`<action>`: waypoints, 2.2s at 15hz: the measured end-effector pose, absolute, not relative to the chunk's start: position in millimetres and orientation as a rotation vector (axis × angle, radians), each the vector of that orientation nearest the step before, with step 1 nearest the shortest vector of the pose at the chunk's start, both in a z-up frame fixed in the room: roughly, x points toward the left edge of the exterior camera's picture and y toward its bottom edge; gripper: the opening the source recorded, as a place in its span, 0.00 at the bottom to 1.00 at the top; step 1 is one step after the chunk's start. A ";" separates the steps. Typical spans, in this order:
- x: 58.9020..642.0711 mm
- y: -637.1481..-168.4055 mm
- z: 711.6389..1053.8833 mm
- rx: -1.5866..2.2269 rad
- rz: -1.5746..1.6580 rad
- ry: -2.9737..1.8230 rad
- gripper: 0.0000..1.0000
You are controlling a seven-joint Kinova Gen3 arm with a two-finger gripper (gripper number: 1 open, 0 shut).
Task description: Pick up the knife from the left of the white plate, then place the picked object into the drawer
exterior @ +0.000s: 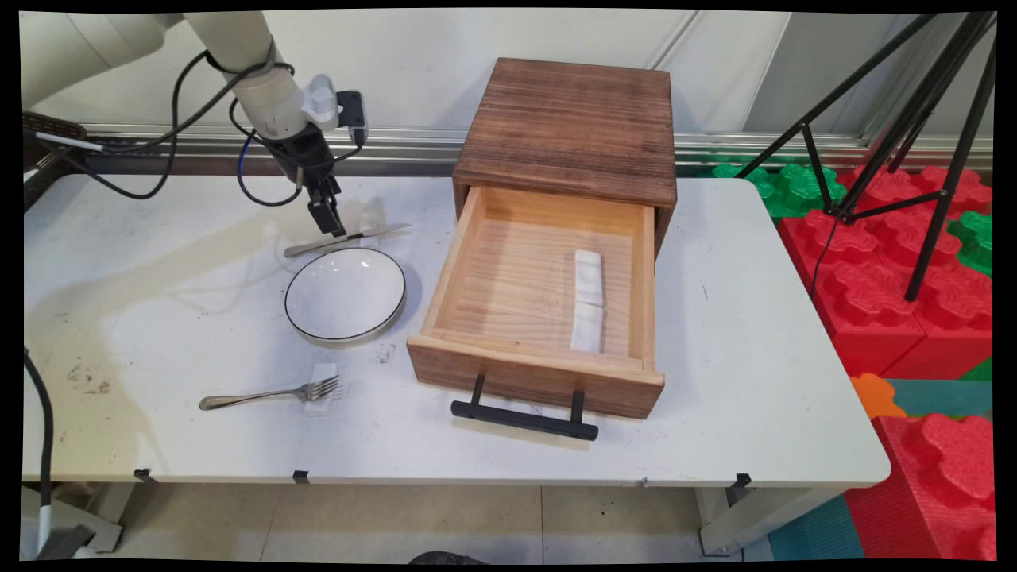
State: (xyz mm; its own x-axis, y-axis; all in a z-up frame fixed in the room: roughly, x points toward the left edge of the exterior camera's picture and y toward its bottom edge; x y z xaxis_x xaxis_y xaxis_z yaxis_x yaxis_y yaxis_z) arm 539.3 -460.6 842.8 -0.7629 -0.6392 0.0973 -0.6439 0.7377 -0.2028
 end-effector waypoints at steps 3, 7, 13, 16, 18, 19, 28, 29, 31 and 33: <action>543.1 -469.4 834.5 1.059 0.313 -2.912 1.00; 550.7 -477.6 825.1 1.052 0.262 -2.917 1.00; 557.1 -482.7 816.9 1.047 0.202 -2.920 1.00; 558.9 -486.3 813.5 1.051 0.184 -2.916 1.00; 559.8 -487.7 812.0 1.055 0.177 -2.913 1.00; 560.3 -488.6 811.0 1.058 0.171 -2.912 1.00; 562.3 -489.7 805.7 1.064 0.129 -2.906 0.00; 562.4 -488.0 806.0 1.064 0.123 -2.905 0.00; 562.7 -483.2 807.6 1.071 0.115 -2.900 0.00; 562.3 -477.0 811.2 1.094 0.114 -2.889 0.00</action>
